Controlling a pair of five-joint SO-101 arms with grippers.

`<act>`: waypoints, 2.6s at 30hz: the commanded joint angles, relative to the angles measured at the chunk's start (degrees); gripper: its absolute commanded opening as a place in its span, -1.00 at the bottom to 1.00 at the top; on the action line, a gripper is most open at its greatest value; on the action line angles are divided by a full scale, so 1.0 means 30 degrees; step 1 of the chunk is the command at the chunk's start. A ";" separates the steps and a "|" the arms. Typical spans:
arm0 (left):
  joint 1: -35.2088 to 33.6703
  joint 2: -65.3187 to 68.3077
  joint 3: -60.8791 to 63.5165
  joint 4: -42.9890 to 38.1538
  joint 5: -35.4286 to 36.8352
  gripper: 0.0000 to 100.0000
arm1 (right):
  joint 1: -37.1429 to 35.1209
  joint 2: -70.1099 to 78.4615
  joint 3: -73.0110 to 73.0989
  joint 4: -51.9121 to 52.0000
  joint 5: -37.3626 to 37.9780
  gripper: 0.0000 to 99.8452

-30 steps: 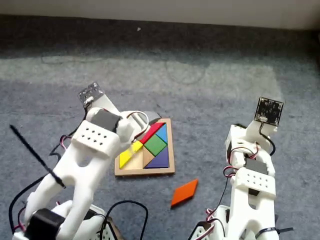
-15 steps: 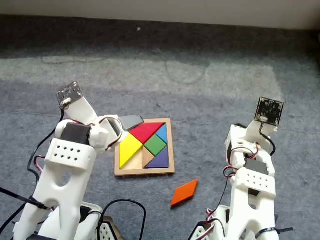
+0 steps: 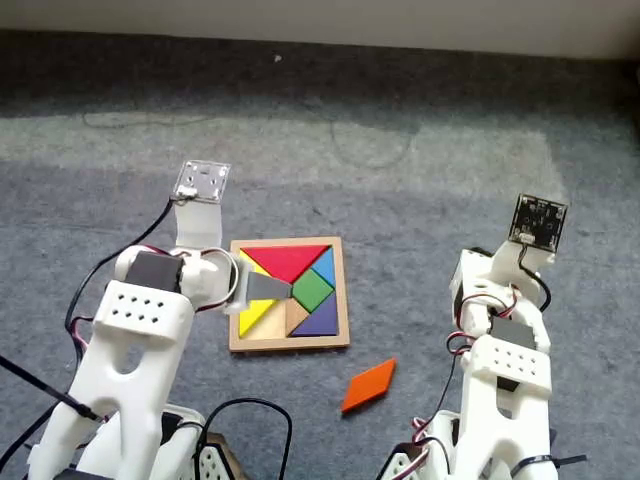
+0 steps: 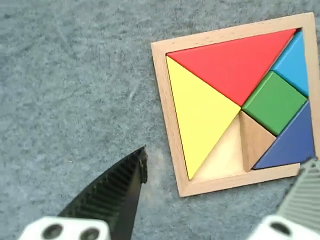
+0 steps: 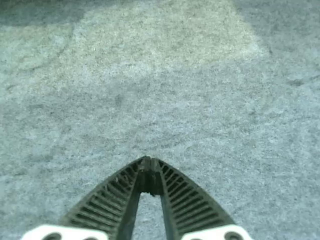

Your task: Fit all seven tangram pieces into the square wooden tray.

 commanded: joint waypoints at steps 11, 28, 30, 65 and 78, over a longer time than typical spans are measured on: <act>0.3238 -0.0396 -0.0161 -0.1289 -0.3516 -0.54 | -0.0190 -0.0396 -0.0249 -0.0425 0.0234 -0.99; 0.6022 0.9392 -0.2974 -0.3458 -0.1289 -0.54 | -0.0190 -0.0396 -0.0249 -0.0425 0.0234 -0.99; 0.6022 1.0418 -0.3502 -0.3458 -0.0586 -0.54 | -0.0190 -0.0396 -0.0249 -0.0425 0.0234 -0.99; 0.3355 0.2037 -0.1421 -0.2579 0.0205 -0.66 | -0.0190 -0.0571 -0.0278 -0.0249 0.0176 -0.99; -0.4645 -0.5905 0.3092 -0.2637 0.0234 -0.66 | -0.9011 -0.0396 -0.9714 1.3934 0.0234 -0.99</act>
